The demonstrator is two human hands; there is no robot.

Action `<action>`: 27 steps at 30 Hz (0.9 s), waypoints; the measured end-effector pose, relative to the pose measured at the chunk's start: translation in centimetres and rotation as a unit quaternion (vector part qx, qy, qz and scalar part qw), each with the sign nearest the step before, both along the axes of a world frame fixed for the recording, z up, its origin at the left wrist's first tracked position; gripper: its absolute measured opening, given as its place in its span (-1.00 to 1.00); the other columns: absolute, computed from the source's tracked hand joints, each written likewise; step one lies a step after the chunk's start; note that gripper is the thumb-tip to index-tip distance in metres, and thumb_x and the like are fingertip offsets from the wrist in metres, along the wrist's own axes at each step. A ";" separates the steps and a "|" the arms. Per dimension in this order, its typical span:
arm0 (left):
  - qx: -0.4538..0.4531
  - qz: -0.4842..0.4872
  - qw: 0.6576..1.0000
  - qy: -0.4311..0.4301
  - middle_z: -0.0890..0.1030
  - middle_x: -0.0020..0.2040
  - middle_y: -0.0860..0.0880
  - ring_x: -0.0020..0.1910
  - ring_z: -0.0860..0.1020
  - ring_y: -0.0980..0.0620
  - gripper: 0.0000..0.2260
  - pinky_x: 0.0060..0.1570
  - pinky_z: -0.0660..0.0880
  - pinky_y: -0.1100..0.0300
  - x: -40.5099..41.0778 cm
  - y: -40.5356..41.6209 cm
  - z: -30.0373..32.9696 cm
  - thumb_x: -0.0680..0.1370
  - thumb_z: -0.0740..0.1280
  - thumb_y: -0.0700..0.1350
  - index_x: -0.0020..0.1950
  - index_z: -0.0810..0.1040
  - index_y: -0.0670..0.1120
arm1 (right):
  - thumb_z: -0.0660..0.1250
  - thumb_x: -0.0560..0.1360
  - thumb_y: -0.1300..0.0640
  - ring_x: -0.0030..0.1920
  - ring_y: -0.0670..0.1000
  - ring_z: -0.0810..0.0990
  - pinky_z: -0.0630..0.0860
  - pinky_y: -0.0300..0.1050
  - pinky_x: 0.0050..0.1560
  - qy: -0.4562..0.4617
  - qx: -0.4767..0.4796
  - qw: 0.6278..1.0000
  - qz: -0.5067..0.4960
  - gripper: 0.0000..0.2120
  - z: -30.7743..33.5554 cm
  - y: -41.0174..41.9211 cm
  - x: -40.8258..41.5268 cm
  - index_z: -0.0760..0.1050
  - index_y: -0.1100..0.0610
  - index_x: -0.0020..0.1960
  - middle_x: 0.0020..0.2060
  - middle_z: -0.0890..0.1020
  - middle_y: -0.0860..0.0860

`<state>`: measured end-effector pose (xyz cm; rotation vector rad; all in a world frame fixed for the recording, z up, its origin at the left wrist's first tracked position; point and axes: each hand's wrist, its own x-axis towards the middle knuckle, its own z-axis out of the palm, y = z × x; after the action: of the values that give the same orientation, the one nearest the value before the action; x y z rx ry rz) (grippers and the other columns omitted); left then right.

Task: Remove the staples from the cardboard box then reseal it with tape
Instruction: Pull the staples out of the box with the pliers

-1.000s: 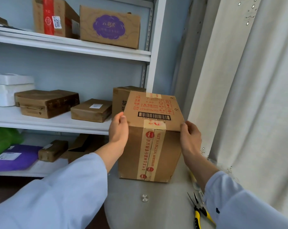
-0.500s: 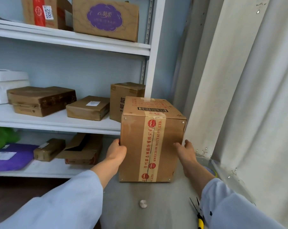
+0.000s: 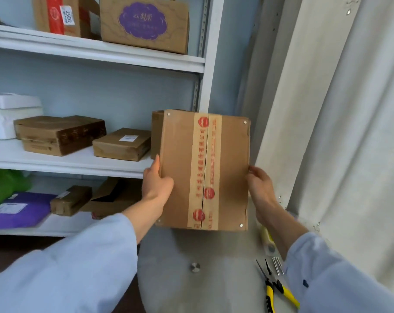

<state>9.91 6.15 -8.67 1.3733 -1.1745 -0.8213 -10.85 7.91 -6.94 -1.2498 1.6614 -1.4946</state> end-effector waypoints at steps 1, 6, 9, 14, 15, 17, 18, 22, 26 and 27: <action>-0.012 0.002 1.000 0.004 0.29 0.42 -0.01 0.35 0.35 -0.10 -0.36 0.30 0.38 -0.15 0.3 0.2 1.2 0.56 0.20 -0.30 0.53 0.09 0.17 | 0.10 0.57 0.17 0.21 0.01 0.45 0.37 0.02 0.31 0.001 -0.013 1.000 0.005 -0.59 1.3 0.3 0.3 0.36 0.05 0.40 0.24 0.51 -0.04; -0.058 -0.031 0.997 -0.028 0.33 0.44 0.01 0.38 0.33 -0.05 -0.41 0.27 0.36 0.05 2.0 1.1 5.4 0.55 0.26 -0.31 0.50 0.22 0.08 | 0.12 0.60 0.18 0.01 -0.02 0.50 0.45 -0.11 -0.02 0.007 -0.022 0.998 0.063 -0.68 5.3 2.5 1.0 0.35 0.01 0.34 0.08 0.50 -0.06; -0.046 -0.048 0.980 -0.185 0.35 0.44 -0.01 0.36 0.36 -0.04 -0.57 0.25 0.38 0.07 2.1 1.4 5.8 0.58 0.23 -0.24 0.42 0.38 0.07 | 0.13 0.61 0.17 -0.02 -0.02 0.53 0.49 -0.10 -0.09 0.026 0.026 0.995 0.096 -0.71 5.4 3.5 1.0 0.36 0.05 0.32 0.06 0.55 0.00; -0.031 -0.036 0.894 -0.445 0.23 0.51 -0.01 0.47 0.18 -0.14 -0.64 0.32 0.32 -0.17 0.0 2.5 4.3 0.65 0.03 0.03 0.45 0.29 0.14 | 0.17 0.62 0.08 0.02 -0.02 0.51 0.44 -0.03 0.08 0.028 0.044 0.993 0.109 -0.65 4.3 4.3 1.0 0.34 0.10 0.38 0.04 0.55 -0.03; -0.035 -0.036 0.880 -0.472 0.20 0.52 -0.01 0.50 0.11 -0.15 -0.63 0.33 0.28 -0.20 -0.6 2.8 4.0 0.65 0.01 0.07 0.46 0.27 0.16 | 0.20 0.61 0.06 -0.01 -0.06 0.50 0.42 -0.06 0.06 0.036 0.048 0.992 0.115 -0.63 4.0 4.5 0.9 0.33 0.11 0.39 0.02 0.53 -0.06; -0.058 -0.034 0.862 -0.503 0.19 0.53 -0.01 0.50 0.08 -0.14 -0.60 0.35 0.23 -0.21 -1.6 3.0 3.4 0.63 0.00 0.15 0.47 0.24 0.18 | 0.30 0.56 0.07 0.08 -0.04 0.48 0.43 -0.10 0.08 0.103 0.056 0.985 0.125 -0.48 3.3 4.7 0.5 0.26 0.12 0.46 0.16 0.50 -0.05; -0.066 -0.030 0.856 -0.512 0.20 0.52 -0.01 0.50 0.09 -0.13 -0.57 0.35 0.22 -0.21 -1.8 3.0 3.2 0.61 0.01 0.20 0.47 0.23 0.18 | 0.36 0.52 0.11 0.18 0.00 0.46 0.44 -0.08 0.14 0.151 0.060 0.979 0.124 -0.40 2.9 4.8 0.3 0.21 0.13 0.49 0.26 0.46 -0.01; -0.079 -0.030 0.848 -0.523 0.22 0.51 0.02 0.49 0.11 -0.09 -0.51 0.35 0.22 -0.18 -1.9 3.4 3.2 0.56 0.13 0.24 0.47 0.22 0.18 | 0.45 0.45 0.17 0.31 0.07 0.45 0.42 -0.09 0.24 0.291 0.032 0.955 0.049 -0.39 3.1 4.4 -0.4 0.32 0.13 0.44 0.33 0.47 0.05; -0.101 -0.044 0.856 -0.505 0.29 0.46 0.05 0.45 0.19 -0.03 -0.50 0.32 0.26 -0.16 -2.3 4.0 3.3 0.53 0.19 0.24 0.45 0.26 0.18 | 0.50 0.39 0.01 0.21 0.08 0.52 0.44 -0.12 0.11 0.348 0.042 0.937 0.000 -0.44 4.4 4.6 -1.6 0.46 0.17 0.32 0.21 0.57 0.06; -0.098 -0.049 0.858 -0.502 0.32 0.43 0.05 0.43 0.22 -0.02 -0.50 0.32 0.26 -0.18 -2.3 4.0 3.5 0.52 0.18 0.27 0.44 0.28 0.19 | 0.51 0.37 -0.02 0.19 0.07 0.53 0.43 -0.14 0.06 0.361 0.050 0.931 0.003 -0.43 4.8 4.8 -1.9 0.48 0.17 0.30 0.19 0.58 0.06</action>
<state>7.57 10.13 -5.22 1.6061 -2.0624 0.0412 -12.79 12.69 -2.12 -1.8838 2.1369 -0.9636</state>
